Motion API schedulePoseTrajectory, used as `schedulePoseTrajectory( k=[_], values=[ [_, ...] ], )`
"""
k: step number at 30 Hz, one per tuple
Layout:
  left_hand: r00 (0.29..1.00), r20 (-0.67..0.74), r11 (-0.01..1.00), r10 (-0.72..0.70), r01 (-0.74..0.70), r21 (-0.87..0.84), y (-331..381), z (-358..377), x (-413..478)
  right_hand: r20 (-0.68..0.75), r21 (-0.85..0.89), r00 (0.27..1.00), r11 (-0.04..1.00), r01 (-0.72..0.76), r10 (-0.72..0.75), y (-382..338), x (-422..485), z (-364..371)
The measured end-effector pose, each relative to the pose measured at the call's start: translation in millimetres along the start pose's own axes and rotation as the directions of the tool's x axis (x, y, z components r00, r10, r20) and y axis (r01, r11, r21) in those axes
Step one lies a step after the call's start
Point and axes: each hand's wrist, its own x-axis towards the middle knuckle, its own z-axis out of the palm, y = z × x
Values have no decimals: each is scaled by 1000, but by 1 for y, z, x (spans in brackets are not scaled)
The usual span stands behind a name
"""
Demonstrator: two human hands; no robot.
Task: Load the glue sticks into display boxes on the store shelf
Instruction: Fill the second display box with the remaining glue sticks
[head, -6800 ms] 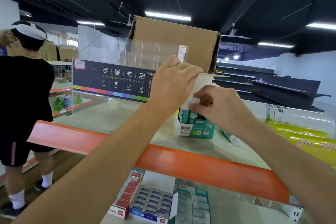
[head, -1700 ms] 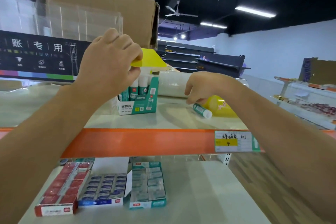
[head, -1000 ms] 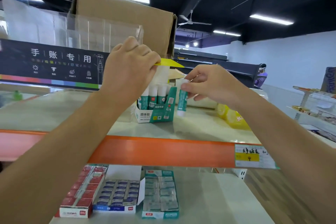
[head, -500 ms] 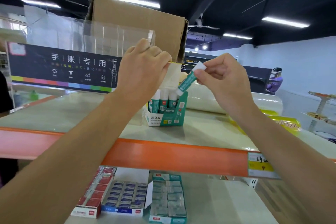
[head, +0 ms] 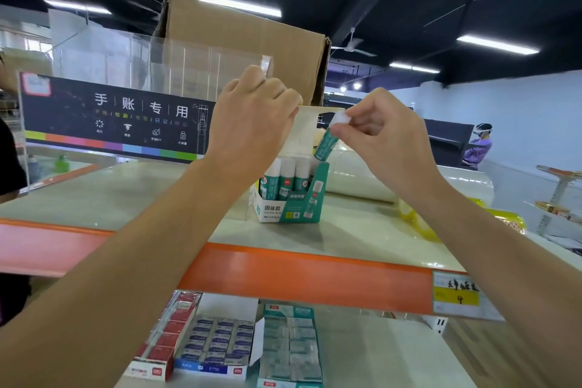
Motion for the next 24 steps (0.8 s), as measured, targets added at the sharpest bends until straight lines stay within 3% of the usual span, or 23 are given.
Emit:
schedulePoseTrajectory(
  k=[9, 16, 24],
  values=[
    [1000, 13, 999, -18, 17, 49, 0, 2, 0, 37, -9, 999, 1000, -30, 30, 6, -2, -1],
    [1000, -1, 999, -21, 21, 26, -1, 1, -1, 266, -236, 958, 971, -45, 109, 9, -1, 13],
    [1000, 5, 999, 12, -12, 30, 0, 1, -2, 294, -311, 951, 950, 5, 91, 14, -2, 12]
  ],
)
